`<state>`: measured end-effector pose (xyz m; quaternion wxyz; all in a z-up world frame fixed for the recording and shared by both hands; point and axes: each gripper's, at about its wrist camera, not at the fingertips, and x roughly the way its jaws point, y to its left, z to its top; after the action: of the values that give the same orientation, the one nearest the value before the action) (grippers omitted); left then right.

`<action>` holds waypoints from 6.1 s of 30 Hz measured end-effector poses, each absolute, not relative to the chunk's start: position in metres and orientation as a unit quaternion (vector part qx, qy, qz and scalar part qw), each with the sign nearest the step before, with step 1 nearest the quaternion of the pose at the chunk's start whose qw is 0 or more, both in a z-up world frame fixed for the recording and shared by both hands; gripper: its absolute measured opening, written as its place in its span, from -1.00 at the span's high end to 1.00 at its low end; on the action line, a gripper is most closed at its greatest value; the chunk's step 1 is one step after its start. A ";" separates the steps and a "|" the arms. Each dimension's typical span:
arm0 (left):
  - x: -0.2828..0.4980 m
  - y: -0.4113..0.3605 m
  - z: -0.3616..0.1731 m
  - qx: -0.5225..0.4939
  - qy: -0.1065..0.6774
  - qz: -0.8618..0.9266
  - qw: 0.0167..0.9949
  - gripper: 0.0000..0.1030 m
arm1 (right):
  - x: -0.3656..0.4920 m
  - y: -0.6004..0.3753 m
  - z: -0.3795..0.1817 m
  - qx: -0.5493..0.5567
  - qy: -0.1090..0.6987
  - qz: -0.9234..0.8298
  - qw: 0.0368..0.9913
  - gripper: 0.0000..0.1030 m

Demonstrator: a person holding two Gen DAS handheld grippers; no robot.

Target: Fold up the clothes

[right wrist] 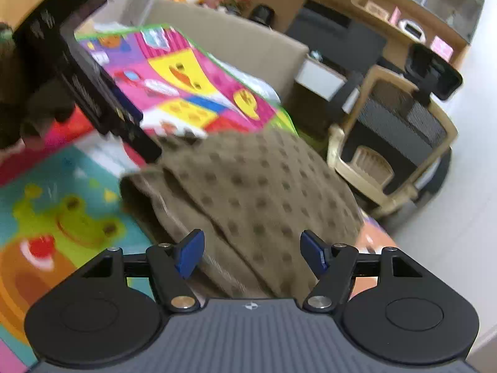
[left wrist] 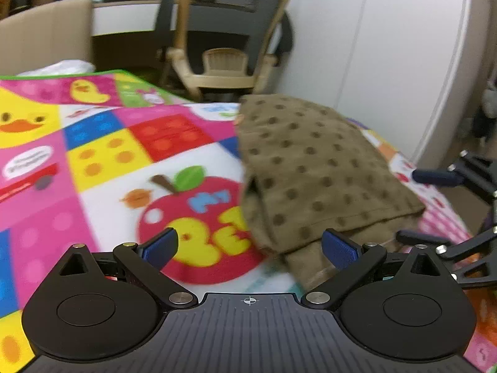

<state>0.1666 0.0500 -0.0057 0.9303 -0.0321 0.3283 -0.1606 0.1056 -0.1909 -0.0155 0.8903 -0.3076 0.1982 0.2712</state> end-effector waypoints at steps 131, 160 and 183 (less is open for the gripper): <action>0.269 0.126 -0.020 -0.274 0.345 -0.169 0.882 -0.45 | 0.318 -0.137 -0.017 0.040 0.355 0.295 0.886 -0.39; 0.170 0.128 -0.036 -0.075 0.316 -0.035 0.945 -0.90 | 0.231 -0.125 -0.024 -0.063 0.239 0.289 0.925 -1.00; 0.100 0.029 -0.030 0.021 0.285 0.066 0.956 -1.00 | 0.172 -0.165 -0.033 -0.135 0.242 0.259 0.925 -1.00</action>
<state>0.1002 0.0288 -0.0304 0.9562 0.0209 0.2845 0.0658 0.1715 -0.1648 -0.0327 0.9254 -0.1352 0.2420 0.2585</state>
